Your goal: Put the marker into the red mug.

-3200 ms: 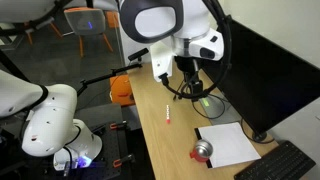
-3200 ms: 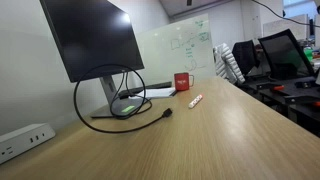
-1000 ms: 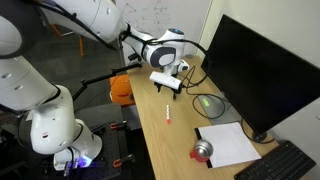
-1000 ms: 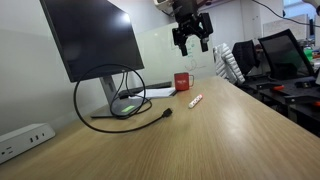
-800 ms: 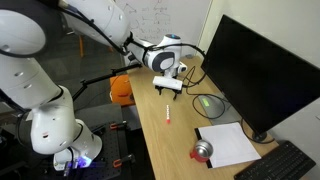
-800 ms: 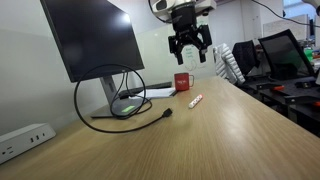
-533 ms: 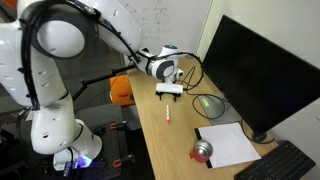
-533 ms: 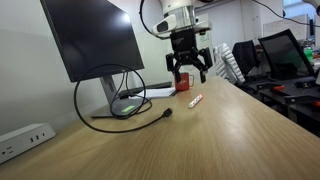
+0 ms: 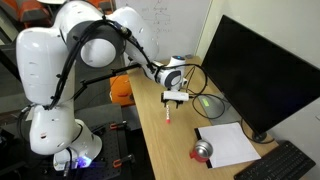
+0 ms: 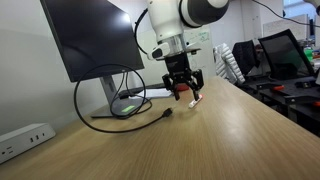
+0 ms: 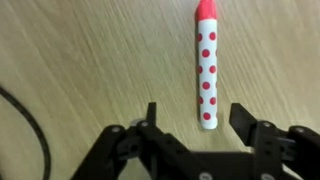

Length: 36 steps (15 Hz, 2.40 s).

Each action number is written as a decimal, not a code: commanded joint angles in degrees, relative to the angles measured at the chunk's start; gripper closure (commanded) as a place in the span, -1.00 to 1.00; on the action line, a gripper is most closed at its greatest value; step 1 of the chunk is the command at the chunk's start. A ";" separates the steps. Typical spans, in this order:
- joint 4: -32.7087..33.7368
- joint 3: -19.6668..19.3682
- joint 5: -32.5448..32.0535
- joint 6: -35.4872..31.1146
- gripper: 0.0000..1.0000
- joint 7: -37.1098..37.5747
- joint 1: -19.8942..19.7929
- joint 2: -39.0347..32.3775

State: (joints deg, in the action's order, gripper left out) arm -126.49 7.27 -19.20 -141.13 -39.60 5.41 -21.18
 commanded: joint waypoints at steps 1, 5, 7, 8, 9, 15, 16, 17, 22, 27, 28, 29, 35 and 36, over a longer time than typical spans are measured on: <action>0.00 1.87 -0.83 -0.04 0.01 -4.18 -1.55 0.16; -2.19 2.73 -0.79 -0.80 0.63 -6.47 -1.52 1.73; -2.56 2.57 -0.79 -0.66 0.91 -6.06 -1.39 1.59; -2.68 2.50 -0.59 -0.72 0.90 -5.98 -1.53 1.37; -2.67 2.44 -0.49 -0.79 0.89 -5.94 -1.63 1.36; -2.93 2.84 0.35 -0.68 0.90 -6.72 -2.31 1.74; -3.24 3.01 0.58 -0.87 1.00 -7.06 -2.45 2.25; -3.42 2.96 0.73 -0.83 0.43 -6.90 -2.51 2.60; -3.53 2.82 1.25 -0.49 -0.20 -6.68 -3.09 1.86; -3.33 2.69 1.04 -0.65 0.26 -6.29 -3.49 0.83; -3.03 2.63 1.00 -0.54 0.31 -6.28 -3.52 0.40; -2.89 2.64 1.01 -0.62 0.43 -6.30 -3.55 0.11; -3.34 4.64 6.72 -2.06 0.90 -9.80 -6.31 0.78; -3.46 4.70 9.56 -2.44 0.90 -8.93 -6.97 1.18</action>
State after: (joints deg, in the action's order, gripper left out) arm -129.33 10.27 -15.51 -141.53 -46.63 1.35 -20.87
